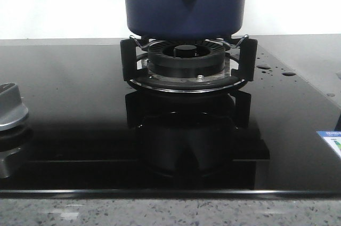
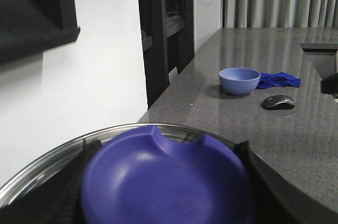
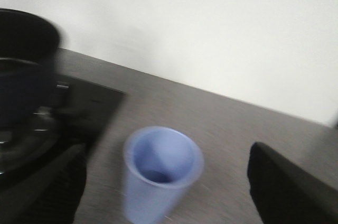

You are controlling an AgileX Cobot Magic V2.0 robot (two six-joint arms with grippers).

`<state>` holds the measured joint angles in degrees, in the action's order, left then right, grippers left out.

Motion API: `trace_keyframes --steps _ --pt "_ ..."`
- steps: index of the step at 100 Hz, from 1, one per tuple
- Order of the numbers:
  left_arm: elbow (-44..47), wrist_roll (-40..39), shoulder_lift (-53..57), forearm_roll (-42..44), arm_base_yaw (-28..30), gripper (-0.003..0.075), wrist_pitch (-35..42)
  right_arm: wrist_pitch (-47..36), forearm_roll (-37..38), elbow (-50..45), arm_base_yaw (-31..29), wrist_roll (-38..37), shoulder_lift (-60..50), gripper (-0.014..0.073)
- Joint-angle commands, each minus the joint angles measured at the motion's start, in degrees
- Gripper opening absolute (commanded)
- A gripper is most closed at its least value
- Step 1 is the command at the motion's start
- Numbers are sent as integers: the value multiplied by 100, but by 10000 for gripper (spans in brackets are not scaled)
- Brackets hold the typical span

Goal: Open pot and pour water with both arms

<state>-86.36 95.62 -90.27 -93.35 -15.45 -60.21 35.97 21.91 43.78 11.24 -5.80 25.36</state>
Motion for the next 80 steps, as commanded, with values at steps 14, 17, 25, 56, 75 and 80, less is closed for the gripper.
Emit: trace_keyframes --steps 14,17,25,56,75,80 --pt "-190 -125 471 -456 11 204 -194 -675 650 -586 -181 -525 -40 564" --pt "-190 -125 471 -456 11 204 -194 -887 651 -758 -181 -527 -40 564" --pt "-190 -125 471 -456 11 205 -194 -1641 622 -1282 -181 -573 -40 564" --pt "-190 -125 471 -448 11 205 -194 -2900 622 -2285 -187 -783 -40 565" --pt "-190 -125 471 -448 11 205 -194 -3080 622 -2285 -493 -1051 -27 566" --pt "-190 -125 471 -448 11 205 -194 -3048 622 -2285 -695 -1203 15 566"
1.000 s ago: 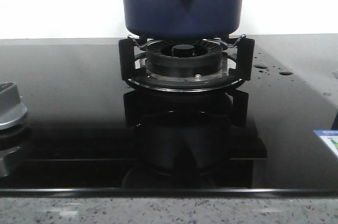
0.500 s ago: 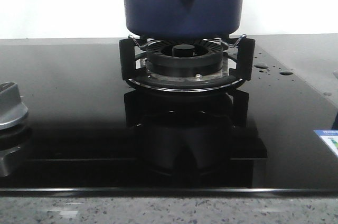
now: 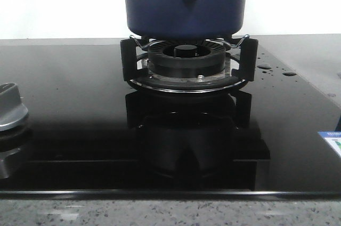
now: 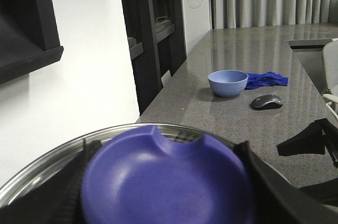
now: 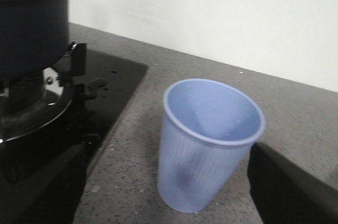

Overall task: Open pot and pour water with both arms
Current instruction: 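Close the right gripper around the light blue ribbed cup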

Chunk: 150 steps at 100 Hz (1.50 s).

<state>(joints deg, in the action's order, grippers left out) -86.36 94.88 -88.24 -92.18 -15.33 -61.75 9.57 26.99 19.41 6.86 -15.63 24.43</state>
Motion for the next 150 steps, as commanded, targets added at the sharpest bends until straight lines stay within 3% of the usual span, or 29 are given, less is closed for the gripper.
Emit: trace_keyframes --steps 1,27,50,150 --pt "-190 -51 267 -564 -1 205 -40 -408 114 152 -320 -273 125 566" --pt "-190 -51 267 -564 -1 205 -45 -1168 -163 152 -1181 -548 857 566" --pt "-190 -51 267 -561 -1 205 -45 -1842 -333 152 -1179 -548 1386 566" --pt "-190 -51 267 -477 -1 205 -45 -1970 -517 152 -1179 -548 1775 566"
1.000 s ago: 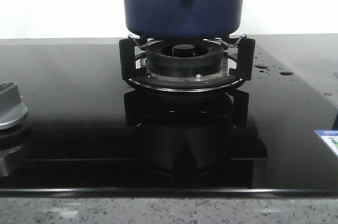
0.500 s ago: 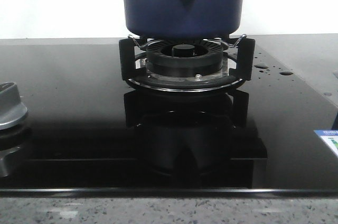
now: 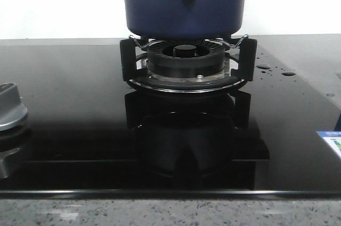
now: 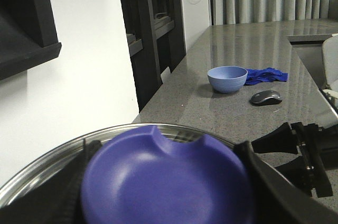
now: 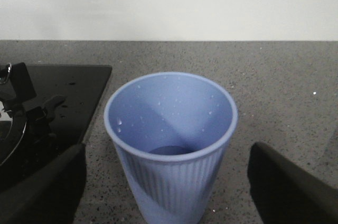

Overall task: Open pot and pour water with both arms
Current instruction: 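Close the right gripper around the light blue ribbed cup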

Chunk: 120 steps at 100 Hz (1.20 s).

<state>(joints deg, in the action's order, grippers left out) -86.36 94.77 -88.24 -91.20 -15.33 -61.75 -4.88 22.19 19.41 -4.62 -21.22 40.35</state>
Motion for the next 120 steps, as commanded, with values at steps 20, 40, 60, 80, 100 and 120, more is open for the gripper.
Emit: trace_keyframes --steps 20,40,60,80,100,120 --pt "-190 -40 267 -553 -1 204 -45 -976 -115 152 -30 11 725 566" --pt "-190 -40 267 -553 -1 204 -45 -1883 -115 152 -30 11 1398 566" --pt "-190 -40 267 -553 -1 204 -45 -2484 -172 152 -30 65 2165 566" --pt "-190 -40 267 -553 -1 204 -45 -3051 -348 152 -30 375 2663 566" --pt "-190 -40 267 -553 -1 204 -45 -3480 -886 152 -30 974 2742 566" --pt "-190 -40 267 -553 -1 204 -45 -3854 -1211 152 -30 1563 2766 566"
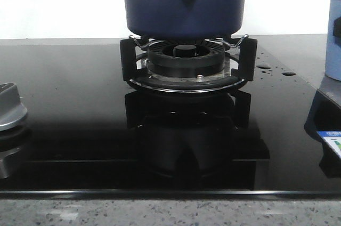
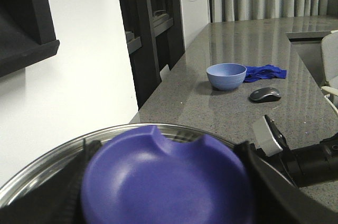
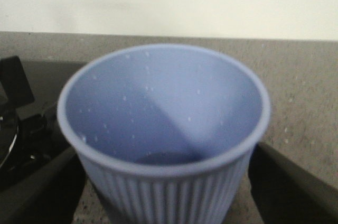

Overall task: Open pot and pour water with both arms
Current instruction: 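Close the right gripper around the light blue ribbed cup, then lift the blue cup with the right gripper toward the saucepan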

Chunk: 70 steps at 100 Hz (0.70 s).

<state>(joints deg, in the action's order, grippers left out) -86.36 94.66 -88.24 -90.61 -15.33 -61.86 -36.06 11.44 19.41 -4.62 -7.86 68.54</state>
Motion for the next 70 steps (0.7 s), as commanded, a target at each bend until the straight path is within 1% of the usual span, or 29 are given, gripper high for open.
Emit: trace_keyframes --steps 1,11,29,46,58,70 --pt "-190 -29 267 -612 -1 204 -34 -767 -136 152 -30 227 -44 566" --pt "-190 -29 267 -612 -1 204 -34 -1151 -136 152 -30 227 66 566" --pt "-190 -29 267 -612 -1 204 -34 -1308 -176 253 -30 227 426 566" --pt "-190 -29 267 -612 -1 204 -34 -1995 -200 253 -30 217 919 566" --pt "-190 -29 267 -612 -1 204 -34 -2306 -214 253 -30 -63 1209 566" --pt "-190 -29 267 -612 -1 204 -44 -2385 -214 253 -30 -274 1365 549"
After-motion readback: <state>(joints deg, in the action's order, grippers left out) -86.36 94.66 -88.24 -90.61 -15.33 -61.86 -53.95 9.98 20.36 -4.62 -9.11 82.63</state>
